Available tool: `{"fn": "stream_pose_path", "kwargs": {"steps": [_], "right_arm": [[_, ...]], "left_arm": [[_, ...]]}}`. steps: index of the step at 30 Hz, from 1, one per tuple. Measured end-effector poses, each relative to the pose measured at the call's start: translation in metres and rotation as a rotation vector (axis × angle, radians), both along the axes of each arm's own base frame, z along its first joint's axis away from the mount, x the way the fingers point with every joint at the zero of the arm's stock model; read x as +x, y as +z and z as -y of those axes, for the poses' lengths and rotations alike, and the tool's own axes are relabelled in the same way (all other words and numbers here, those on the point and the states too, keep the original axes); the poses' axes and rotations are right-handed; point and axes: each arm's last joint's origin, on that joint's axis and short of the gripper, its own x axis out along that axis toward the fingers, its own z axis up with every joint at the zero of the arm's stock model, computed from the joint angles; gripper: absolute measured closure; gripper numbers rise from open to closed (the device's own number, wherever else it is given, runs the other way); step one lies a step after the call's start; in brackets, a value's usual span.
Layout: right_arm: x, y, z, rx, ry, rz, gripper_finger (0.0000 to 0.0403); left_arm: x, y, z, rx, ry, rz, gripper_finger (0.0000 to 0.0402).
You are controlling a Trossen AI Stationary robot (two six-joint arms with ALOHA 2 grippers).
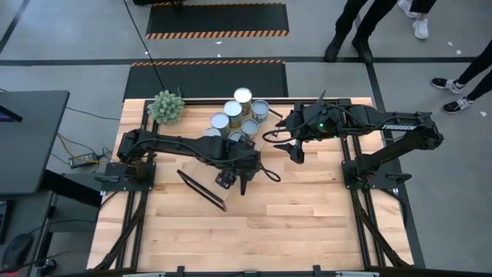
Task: Pick and place cans onto a shelf
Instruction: Put the canned tuna on the shelf
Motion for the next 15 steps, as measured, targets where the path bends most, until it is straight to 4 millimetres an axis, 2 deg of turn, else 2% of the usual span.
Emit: {"fn": "stream_pose_path", "kwargs": {"steps": [5, 15], "right_arm": [[0.0003, 0.0006, 0.0001, 0.000, 0.000, 0.007, 0.0056], [0.0007, 0.0011, 0.0000, -0.001, 0.000, 0.014, 0.0056]], "left_arm": [[-0.0062, -0.0018, -0.0020, 0.035, 0.010, -0.066, 0.0006], [-0.0070, -0.0015, -0.0061, 0.091, 0.035, -0.071, 0.0006]]}}
